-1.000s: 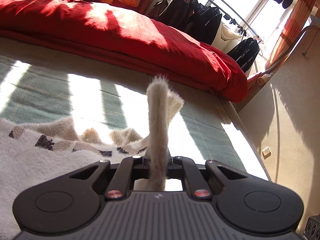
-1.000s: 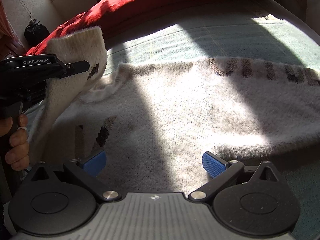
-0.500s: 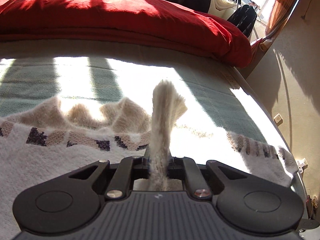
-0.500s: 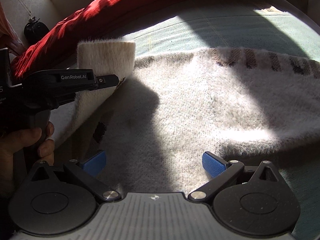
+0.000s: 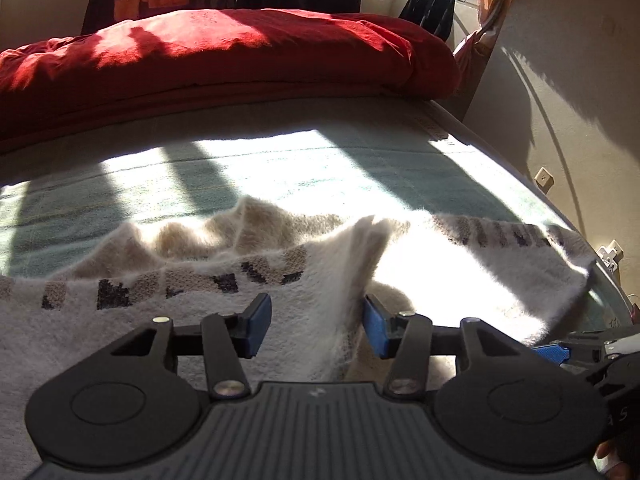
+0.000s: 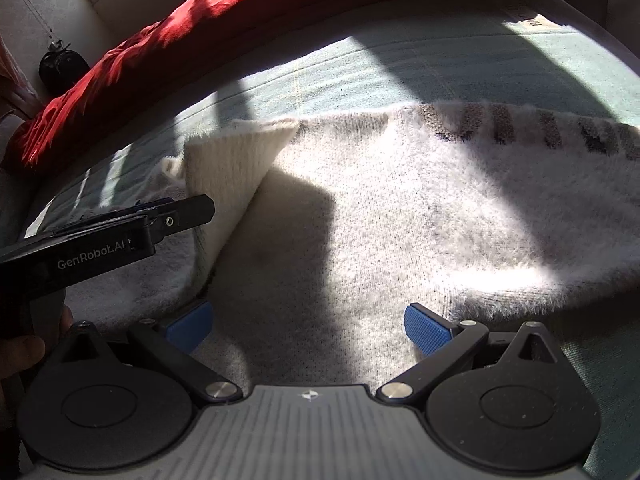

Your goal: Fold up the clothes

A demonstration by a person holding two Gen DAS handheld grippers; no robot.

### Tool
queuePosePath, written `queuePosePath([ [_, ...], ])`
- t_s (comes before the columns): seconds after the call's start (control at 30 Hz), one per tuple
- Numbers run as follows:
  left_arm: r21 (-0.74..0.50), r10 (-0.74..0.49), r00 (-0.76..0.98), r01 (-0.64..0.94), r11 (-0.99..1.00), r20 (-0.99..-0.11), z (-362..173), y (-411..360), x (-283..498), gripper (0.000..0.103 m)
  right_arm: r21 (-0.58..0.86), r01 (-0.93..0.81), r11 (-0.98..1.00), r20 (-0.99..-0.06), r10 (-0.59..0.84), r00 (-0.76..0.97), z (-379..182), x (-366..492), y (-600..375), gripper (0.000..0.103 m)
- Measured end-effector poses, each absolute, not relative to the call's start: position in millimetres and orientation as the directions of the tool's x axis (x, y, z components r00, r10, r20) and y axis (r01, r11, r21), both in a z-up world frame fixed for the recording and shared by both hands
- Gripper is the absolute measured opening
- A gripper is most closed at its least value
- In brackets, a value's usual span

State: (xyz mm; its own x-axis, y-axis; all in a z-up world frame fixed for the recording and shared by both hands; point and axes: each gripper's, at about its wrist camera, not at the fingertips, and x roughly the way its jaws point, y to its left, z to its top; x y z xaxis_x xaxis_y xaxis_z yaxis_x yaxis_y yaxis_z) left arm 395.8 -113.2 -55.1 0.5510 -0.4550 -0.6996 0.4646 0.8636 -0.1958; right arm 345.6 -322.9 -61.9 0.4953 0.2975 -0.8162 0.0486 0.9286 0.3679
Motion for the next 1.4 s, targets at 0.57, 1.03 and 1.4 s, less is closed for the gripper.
queuePosePath([
  [0.57, 0.097, -0.045, 0.639, 0.186, 0.978, -0.768, -59, 39, 308, 0.073, 0.400, -0.054, 0.915, -0.839, 0.389, 0.380, -74, 341, -233, 0.103],
  [1.03, 0.178, 0.057, 0.667, 0.115, 0.977, -0.743, -102, 73, 321, 0.077, 0.245, -0.118, 0.962, -0.889, 0.272, 0.369, -84, 338, -208, 0.103],
  [1.4, 0.092, 0.043, 0.639, 0.043, 0.995, -0.768, -106, 91, 323, 0.081, 0.630, 0.161, 0.759, -0.714, 0.487, 0.503, -78, 378, -293, 0.073],
])
